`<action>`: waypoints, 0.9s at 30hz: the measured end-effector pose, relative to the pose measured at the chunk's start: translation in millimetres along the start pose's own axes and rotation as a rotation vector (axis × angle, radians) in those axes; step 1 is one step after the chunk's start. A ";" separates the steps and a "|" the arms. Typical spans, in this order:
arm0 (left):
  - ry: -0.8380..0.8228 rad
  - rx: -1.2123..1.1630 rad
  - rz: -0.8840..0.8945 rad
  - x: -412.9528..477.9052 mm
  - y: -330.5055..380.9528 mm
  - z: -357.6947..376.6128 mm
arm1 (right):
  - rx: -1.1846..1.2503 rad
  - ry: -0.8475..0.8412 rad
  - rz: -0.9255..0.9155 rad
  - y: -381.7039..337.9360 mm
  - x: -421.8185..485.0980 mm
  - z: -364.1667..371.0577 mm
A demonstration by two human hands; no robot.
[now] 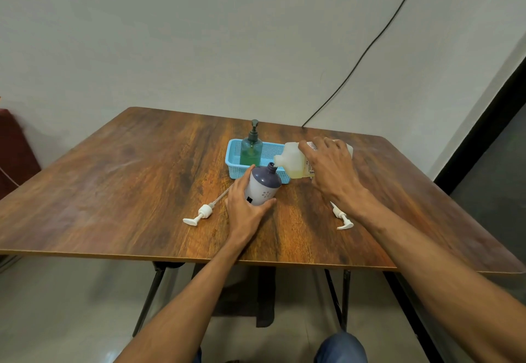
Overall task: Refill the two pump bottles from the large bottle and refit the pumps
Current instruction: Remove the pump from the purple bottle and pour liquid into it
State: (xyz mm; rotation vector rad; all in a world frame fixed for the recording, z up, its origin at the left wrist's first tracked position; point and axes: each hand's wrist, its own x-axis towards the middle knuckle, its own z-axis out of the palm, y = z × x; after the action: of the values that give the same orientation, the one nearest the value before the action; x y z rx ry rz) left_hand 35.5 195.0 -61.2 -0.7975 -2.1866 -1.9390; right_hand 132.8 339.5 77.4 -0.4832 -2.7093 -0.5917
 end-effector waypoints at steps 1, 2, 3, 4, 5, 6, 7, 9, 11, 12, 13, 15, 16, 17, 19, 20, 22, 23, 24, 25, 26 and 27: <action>0.001 0.000 0.000 -0.1 0.0 -0.1 | -0.004 0.001 -0.001 -0.1 -0.1 0.2; 0.002 0.000 0.000 -0.3 0.0 -0.1 | -0.005 -0.001 -0.001 -0.3 -0.2 0.5; 0.003 -0.001 -0.002 -0.3 -0.1 -0.1 | -0.002 -0.003 0.001 -0.3 -0.3 0.8; 0.002 -0.004 -0.004 -0.5 -0.2 -0.2 | 0.003 -0.006 0.003 -0.5 -0.3 1.3; 0.001 -0.007 -0.007 -0.6 0.0 -0.4 | 0.006 -0.008 0.006 -0.7 -0.4 1.5; 0.001 -0.009 -0.009 -0.8 0.3 -0.6 | 0.008 -0.009 0.008 -1.0 -0.3 1.6; 0.002 -0.010 -0.011 -0.8 0.5 -0.7 | 0.011 -0.007 0.008 -1.0 -0.2 1.4; 0.003 -0.012 -0.009 -0.9 0.7 -1.1 | 0.017 -0.003 0.006 -1.4 0.2 0.9; 0.002 -0.015 -0.012 -0.9 1.2 -1.0 | 0.018 -0.002 0.005 -1.3 0.6 0.2; 0.001 -0.015 -0.014 -1.0 1.5 -0.9 | 0.017 -0.004 0.006 -1.2 0.9 -0.1; 0.001 -0.014 -0.015 -1.0 1.9 -0.8 | 0.016 -0.008 0.007 -1.3 0.9 -0.2; -0.001 -0.009 -0.016 -1.1 2.8 -0.9 | 0.012 -0.012 0.007 -1.5 0.9 0.0; -0.002 -0.007 -0.017 -1.0 3.2 -0.9 | 0.013 -0.012 0.009 -1.5 0.9 0.1; -0.002 -0.005 -0.018 -1.1 3.3 -1.0 | 0.013 -0.012 0.011 -1.5 0.7 0.2; -0.006 -0.007 -0.022 -1.3 3.7 -1.3 | 0.006 -0.010 0.008 -1.4 0.7 0.4; -0.008 -0.009 -0.024 -1.4 4.1 -1.5 | 0.002 -0.008 0.005 -1.3 0.6 0.4; -0.010 -0.012 -0.025 -1.6 5.1 -1.8 | -0.004 -0.007 0.003 -1.2 0.7 -0.1; -0.010 -0.014 -0.025 -1.6 5.6 -2.1 | -0.009 -0.005 0.003 -1.3 0.7 -0.3; -0.011 -0.015 -0.024 -1.6 6.1 -2.2 | -0.011 -0.002 0.004 -1.2 0.8 -0.4; -0.011 -0.015 -0.022 -1.7 6.3 -2.3 | -0.013 0.000 0.004 -1.2 0.8 -0.4; -0.010 -0.014 -0.019 -1.9 6.5 -2.3 | -0.013 0.000 0.004 -1.2 0.8 -0.5; -0.010 -0.012 -0.018 -2.1 6.6 -2.4 | -0.015 -0.001 0.002 -1.2 0.7 -0.6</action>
State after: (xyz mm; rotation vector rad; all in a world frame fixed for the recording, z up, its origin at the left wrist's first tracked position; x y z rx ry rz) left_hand 39.6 192.4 -55.8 -0.7943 -2.1972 -1.9629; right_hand 131.8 338.4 77.7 -0.4906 -2.7067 -0.6117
